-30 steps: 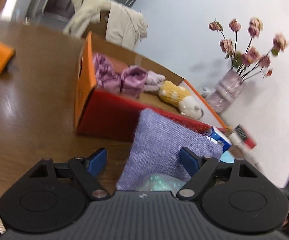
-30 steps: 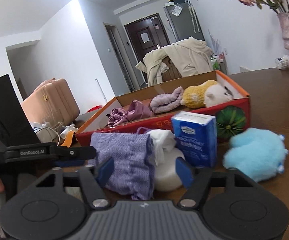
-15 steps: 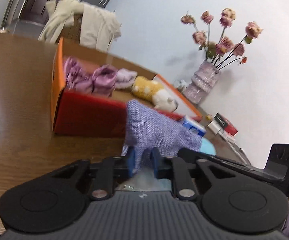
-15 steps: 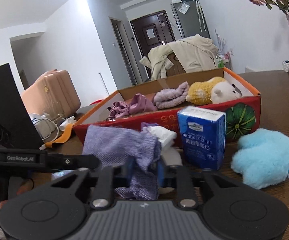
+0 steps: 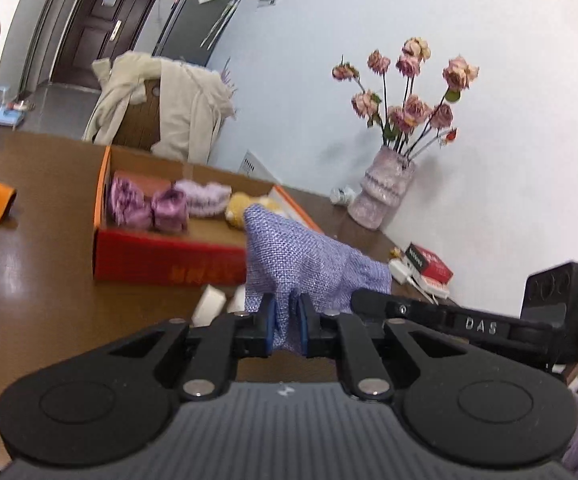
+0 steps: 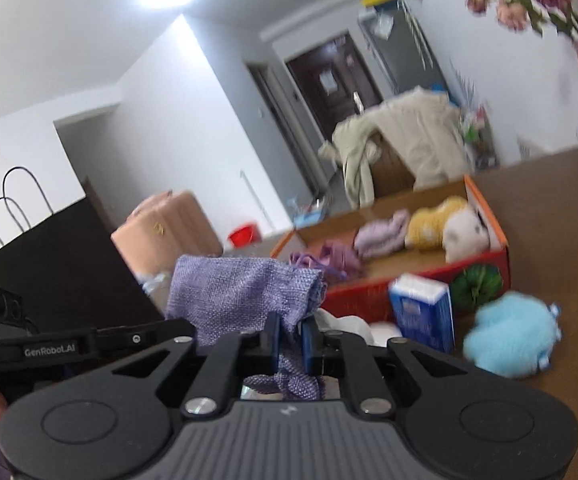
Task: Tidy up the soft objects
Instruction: 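Carry the lilac pouch with the right tool into the box and release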
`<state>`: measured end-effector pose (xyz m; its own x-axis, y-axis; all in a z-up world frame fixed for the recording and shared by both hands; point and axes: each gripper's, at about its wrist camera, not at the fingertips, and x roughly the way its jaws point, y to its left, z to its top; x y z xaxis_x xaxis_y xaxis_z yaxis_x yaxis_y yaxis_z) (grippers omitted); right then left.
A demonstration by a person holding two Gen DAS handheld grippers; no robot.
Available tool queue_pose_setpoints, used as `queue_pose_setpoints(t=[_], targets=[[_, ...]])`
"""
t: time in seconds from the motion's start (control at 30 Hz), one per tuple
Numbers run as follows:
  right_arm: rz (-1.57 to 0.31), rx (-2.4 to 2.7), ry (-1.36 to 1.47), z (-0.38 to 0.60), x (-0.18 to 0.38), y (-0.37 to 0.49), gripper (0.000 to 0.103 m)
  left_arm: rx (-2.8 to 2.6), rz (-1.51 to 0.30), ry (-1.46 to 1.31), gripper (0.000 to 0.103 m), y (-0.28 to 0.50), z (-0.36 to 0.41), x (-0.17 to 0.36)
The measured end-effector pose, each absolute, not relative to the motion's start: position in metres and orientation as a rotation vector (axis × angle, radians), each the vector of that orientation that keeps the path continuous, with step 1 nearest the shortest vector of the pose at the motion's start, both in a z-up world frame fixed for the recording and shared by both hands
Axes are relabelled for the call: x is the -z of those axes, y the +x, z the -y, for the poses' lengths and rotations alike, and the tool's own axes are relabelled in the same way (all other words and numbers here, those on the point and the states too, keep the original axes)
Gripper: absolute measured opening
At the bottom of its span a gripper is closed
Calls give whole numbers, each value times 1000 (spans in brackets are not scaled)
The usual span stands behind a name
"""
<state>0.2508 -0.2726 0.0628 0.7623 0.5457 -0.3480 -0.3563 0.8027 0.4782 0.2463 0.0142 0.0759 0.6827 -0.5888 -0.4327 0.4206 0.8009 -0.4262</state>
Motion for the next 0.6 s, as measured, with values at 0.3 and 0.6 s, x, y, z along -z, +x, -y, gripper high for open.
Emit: queue_pose_setpoints(t=[0.3, 0.6], targets=[[-440, -542, 420, 283, -91, 231, 9, 553, -542, -285, 11, 243, -9, -106], [-468, -583, 415, 285, -132, 296, 9, 508, -603, -347, 10, 313, -15, -127]])
